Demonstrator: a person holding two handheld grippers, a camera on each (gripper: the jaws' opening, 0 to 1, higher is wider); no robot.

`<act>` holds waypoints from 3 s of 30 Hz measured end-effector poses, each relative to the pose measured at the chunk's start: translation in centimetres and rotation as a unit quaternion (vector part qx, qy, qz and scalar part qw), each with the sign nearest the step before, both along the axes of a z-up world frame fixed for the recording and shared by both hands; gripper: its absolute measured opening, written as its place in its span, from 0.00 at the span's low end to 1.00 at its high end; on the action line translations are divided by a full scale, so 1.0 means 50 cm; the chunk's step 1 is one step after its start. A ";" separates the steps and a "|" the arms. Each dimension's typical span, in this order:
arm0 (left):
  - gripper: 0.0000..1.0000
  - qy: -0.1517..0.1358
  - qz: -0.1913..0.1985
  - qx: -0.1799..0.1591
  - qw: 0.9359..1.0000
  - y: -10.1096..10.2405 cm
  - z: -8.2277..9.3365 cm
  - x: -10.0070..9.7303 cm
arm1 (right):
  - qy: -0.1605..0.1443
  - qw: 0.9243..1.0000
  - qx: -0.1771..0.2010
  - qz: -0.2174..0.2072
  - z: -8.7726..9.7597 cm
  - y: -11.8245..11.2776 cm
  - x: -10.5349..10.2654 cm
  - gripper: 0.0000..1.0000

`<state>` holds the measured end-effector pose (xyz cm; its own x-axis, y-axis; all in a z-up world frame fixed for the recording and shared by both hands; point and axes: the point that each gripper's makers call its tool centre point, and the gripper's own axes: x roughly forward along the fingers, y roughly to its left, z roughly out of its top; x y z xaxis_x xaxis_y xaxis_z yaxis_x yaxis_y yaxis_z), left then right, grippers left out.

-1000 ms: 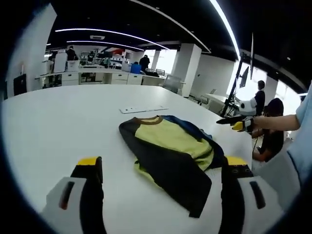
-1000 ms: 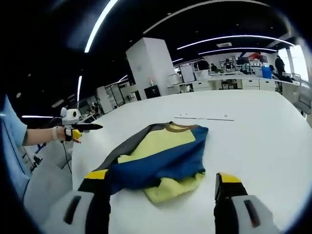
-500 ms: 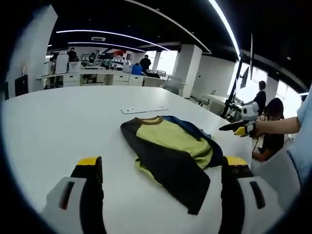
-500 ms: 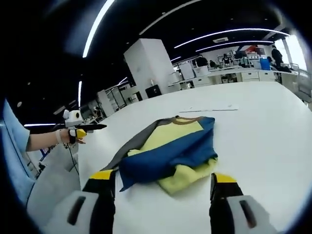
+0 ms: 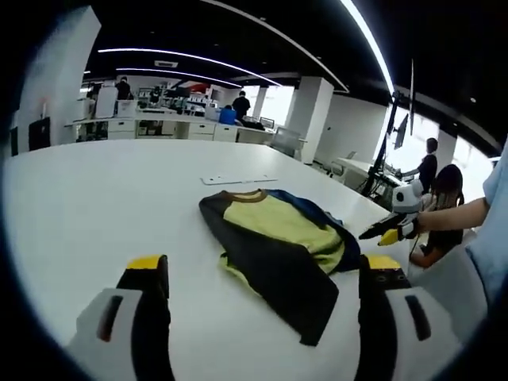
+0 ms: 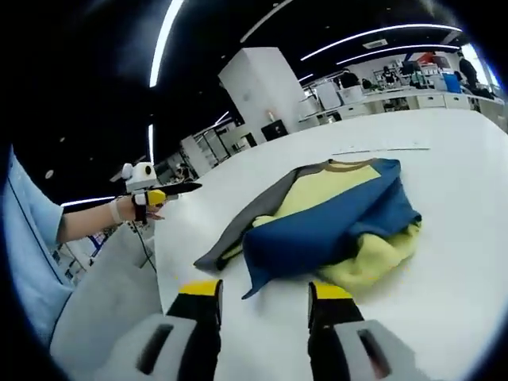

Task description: Fold the garment on the visible template until the final outline fits inside the template.

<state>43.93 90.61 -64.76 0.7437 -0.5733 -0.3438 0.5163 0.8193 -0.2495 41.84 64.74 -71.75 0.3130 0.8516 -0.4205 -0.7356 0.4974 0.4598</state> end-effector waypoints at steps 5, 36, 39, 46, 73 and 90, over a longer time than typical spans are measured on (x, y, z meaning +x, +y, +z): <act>0.96 0.005 0.003 -0.001 1.000 0.002 -0.007 -0.013 | 0.019 1.000 0.010 0.006 -0.016 0.026 -0.003 0.25; 0.95 0.017 -0.009 0.011 1.000 -0.019 -0.026 -0.032 | 0.009 1.000 0.007 0.004 0.008 0.036 0.027 0.00; 0.95 0.016 -0.009 0.012 1.000 -0.019 -0.025 -0.030 | -0.002 1.000 0.003 0.012 0.031 0.014 0.031 0.00; 0.95 0.015 -0.010 0.012 1.000 -0.020 -0.025 -0.030 | -0.021 0.999 -0.030 0.014 0.073 -0.079 0.056 0.00; 0.94 0.031 -0.011 0.011 0.999 -0.024 -0.052 -0.030 | 0.039 0.981 -0.161 -0.098 0.032 -0.400 0.130 0.00; 0.94 0.042 -0.001 0.009 0.999 -0.019 -0.065 -0.015 | 0.051 0.965 -0.208 -0.153 0.012 -0.523 0.229 0.00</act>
